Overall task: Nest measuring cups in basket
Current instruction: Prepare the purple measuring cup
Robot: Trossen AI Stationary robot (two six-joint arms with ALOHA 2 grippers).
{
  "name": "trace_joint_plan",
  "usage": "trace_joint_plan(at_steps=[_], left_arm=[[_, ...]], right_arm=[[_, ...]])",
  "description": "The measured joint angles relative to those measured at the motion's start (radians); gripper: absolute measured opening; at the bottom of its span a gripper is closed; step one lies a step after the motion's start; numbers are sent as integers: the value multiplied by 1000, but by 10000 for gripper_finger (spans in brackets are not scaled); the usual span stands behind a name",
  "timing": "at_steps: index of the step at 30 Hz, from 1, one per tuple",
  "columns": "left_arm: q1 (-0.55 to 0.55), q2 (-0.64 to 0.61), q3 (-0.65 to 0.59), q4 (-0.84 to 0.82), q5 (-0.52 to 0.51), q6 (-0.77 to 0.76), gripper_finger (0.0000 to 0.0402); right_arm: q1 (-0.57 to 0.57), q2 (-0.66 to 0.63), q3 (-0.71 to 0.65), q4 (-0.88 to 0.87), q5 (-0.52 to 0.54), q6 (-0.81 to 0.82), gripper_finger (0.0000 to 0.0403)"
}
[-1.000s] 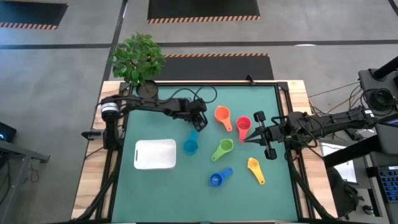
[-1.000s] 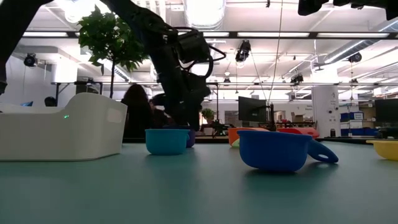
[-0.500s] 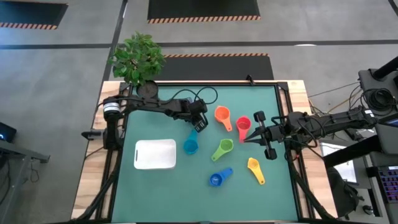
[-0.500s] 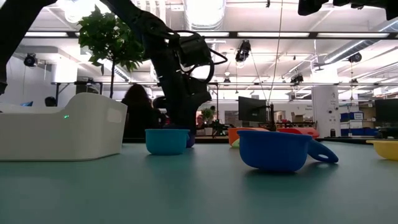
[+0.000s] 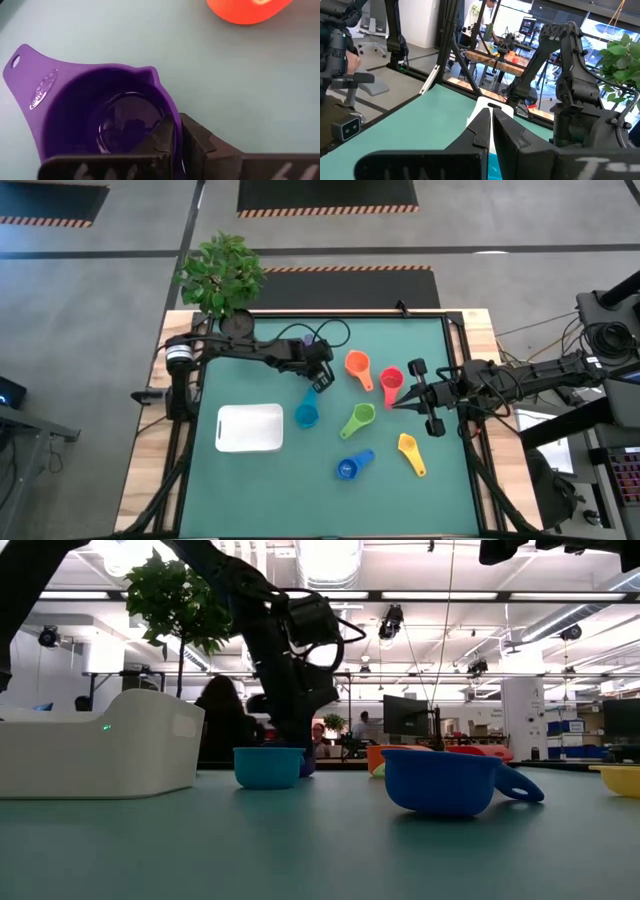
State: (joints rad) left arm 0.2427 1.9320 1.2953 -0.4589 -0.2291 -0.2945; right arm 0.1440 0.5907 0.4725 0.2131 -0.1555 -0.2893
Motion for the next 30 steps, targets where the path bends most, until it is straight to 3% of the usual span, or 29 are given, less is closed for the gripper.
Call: trace_joint_plan(at_steps=[7, 22, 30], left_arm=[[-26, -67, 0, -11, 0, 154, 1], [-241, -329, 0, -199, 4, 720, 0], [-348, -433, 0, -383, 8, 739, 0]], right_arm=[[0, 0, 0, -3, 0, 0, 9], [0, 0, 0, -8, 0, -2, 9], [0, 0, 0, -27, 0, 1, 9]])
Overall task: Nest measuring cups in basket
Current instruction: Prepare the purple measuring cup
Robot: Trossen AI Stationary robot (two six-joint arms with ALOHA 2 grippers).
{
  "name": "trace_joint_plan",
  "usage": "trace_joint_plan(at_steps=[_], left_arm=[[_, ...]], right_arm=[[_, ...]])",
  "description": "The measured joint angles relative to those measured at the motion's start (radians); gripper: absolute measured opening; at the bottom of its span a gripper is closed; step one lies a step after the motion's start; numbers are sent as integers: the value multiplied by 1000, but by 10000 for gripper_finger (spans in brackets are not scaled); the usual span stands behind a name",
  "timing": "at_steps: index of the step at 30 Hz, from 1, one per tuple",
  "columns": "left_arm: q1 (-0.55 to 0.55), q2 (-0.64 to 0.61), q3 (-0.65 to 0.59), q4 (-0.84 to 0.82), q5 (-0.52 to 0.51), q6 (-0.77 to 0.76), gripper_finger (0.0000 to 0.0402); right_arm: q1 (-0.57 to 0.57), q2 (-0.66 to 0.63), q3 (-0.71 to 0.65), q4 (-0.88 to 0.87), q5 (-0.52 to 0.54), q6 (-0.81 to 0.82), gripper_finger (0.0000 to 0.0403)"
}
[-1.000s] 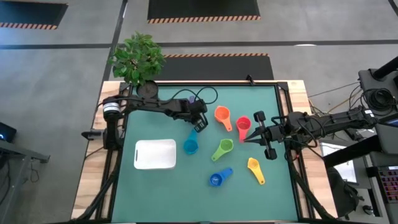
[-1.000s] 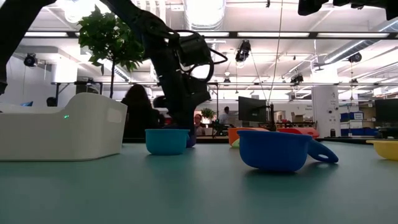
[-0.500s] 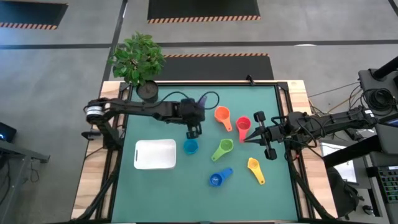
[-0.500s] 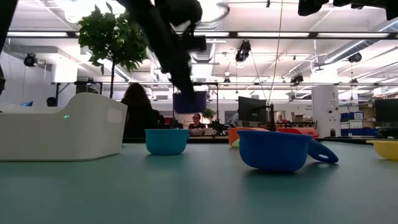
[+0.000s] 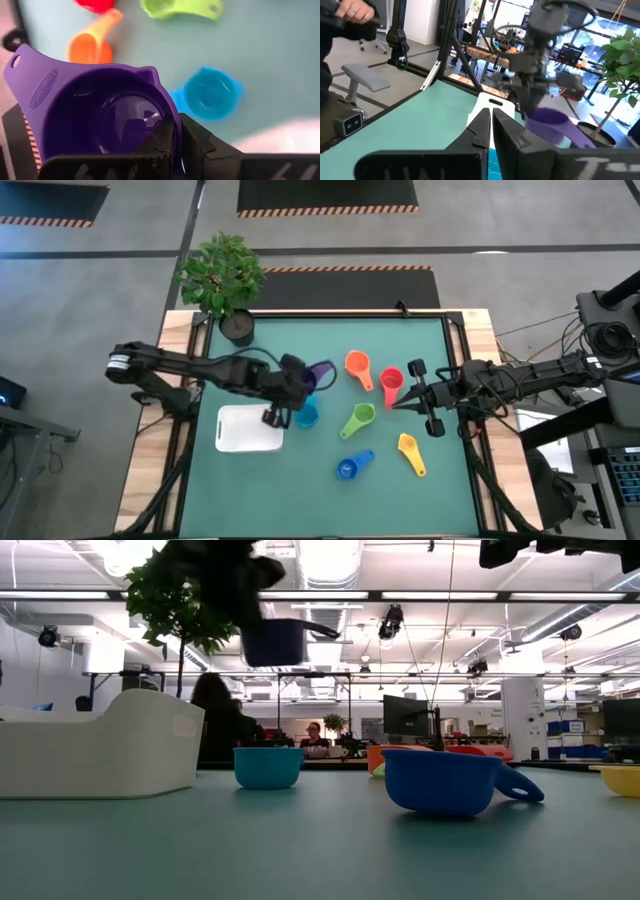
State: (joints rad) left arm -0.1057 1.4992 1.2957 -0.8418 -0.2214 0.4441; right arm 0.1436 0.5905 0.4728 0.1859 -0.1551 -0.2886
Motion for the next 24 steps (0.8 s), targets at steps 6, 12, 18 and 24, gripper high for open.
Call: trace_joint_plan(at_steps=[6, 12, 18, 24], left_arm=[[-104, -53, 0, -136, 31, -14, 0], [-187, -62, 0, -215, 31, -44, 0], [-244, -64, 0, -284, 30, -20, 0], [-320, -78, 0, -443, 95, 14, 0]], right_arm=[[0, 0, 0, 6, 0, 12, 9], [0, 0, 0, 7, 0, 17, 9], [0, 0, 0, 7, 0, 29, 9], [0, 0, 0, 6, 0, 37, 9]])
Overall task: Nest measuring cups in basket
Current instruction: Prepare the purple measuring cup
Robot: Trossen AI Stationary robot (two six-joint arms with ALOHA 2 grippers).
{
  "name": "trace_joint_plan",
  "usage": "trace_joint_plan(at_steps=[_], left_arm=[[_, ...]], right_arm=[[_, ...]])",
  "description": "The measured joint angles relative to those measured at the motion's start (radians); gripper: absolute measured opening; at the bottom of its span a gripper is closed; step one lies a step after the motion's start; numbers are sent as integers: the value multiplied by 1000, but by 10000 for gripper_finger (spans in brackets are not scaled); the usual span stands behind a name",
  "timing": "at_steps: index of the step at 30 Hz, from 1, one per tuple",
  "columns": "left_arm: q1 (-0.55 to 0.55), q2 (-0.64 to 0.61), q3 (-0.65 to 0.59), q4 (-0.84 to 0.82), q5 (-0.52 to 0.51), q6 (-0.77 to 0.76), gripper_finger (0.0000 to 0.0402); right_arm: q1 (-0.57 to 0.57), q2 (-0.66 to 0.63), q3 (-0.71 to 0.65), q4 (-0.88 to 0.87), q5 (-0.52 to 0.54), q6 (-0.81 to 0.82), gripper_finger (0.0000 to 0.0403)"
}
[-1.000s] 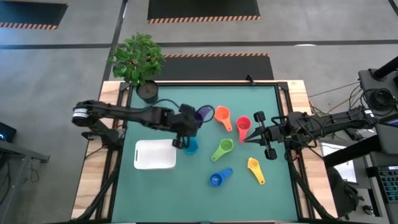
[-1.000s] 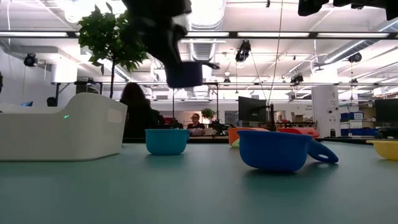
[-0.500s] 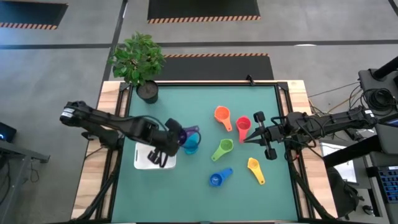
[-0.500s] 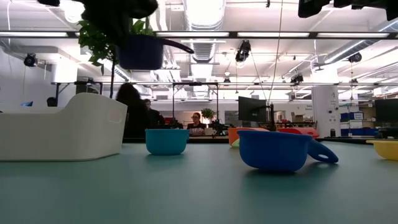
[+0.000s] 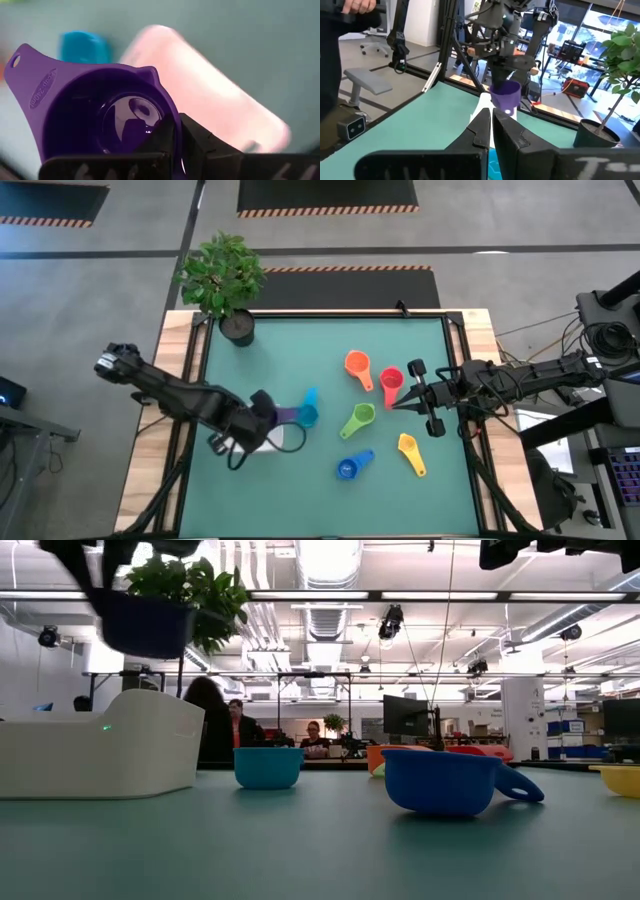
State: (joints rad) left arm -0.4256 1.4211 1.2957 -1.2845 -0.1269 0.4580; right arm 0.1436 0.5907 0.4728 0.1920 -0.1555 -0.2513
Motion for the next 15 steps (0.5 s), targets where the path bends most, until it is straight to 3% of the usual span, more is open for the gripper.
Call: trace_joint_plan(at_steps=[4, 15], left_arm=[[-46, -22, 0, -78, 63, -11, 0], [-111, -101, 0, -26, 35, -23, 0]], right_arm=[[0, 0, 0, 0, 0, 3, 9], [0, 0, 0, 0, 0, -11, 9]])
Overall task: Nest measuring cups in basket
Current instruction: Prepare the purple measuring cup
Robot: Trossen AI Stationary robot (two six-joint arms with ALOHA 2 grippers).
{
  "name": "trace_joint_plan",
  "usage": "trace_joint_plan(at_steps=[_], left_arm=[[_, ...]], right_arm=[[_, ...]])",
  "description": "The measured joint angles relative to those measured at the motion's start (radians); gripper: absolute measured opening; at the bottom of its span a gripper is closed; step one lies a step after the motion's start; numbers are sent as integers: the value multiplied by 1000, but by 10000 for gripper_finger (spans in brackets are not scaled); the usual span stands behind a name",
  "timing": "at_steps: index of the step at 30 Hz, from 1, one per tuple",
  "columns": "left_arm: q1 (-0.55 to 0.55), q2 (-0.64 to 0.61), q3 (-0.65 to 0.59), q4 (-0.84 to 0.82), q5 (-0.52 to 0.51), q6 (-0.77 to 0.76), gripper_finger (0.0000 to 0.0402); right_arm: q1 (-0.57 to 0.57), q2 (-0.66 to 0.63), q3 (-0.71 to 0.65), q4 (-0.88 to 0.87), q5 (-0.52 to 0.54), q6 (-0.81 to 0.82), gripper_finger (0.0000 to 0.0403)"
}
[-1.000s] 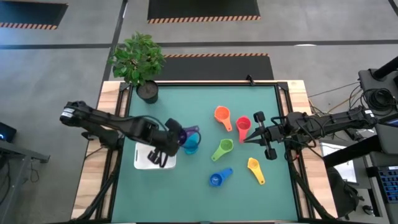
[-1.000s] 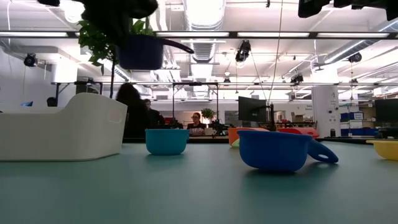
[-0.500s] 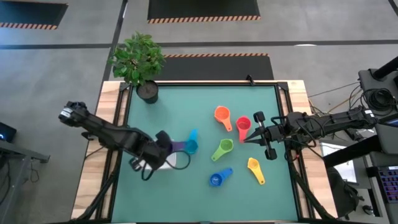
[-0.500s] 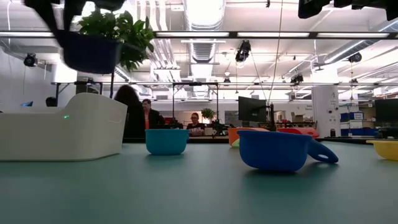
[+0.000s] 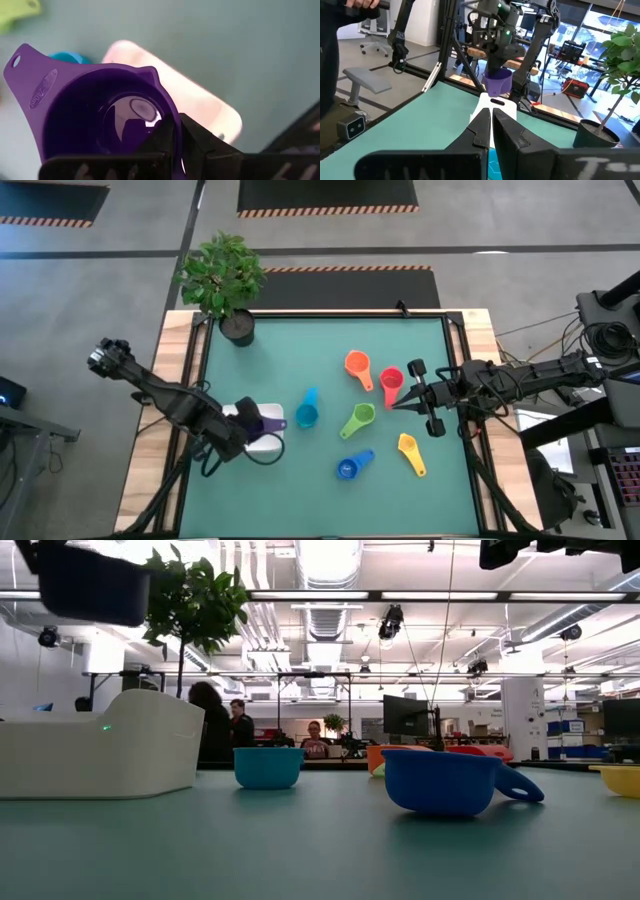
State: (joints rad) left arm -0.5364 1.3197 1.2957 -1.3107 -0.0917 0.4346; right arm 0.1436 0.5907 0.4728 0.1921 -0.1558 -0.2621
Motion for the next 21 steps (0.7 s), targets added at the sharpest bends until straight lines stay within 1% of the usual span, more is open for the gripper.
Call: trace_joint_plan(at_steps=[6, 12, 17, 21], left_arm=[[-10, 2, 0, 131, 6, 5, 0], [-49, 39, 0, 208, 13, -5, 0], [-101, 77, 0, 296, 14, -67, 0], [-145, 110, -1, 311, 14, -114, 0]], right_arm=[[0, 0, 0, 0, 0, -11, 9], [0, 0, 0, 0, 0, -12, 9], [0, 0, 0, 0, 0, -12, 9], [0, 0, 0, 0, 0, -11, 9]])
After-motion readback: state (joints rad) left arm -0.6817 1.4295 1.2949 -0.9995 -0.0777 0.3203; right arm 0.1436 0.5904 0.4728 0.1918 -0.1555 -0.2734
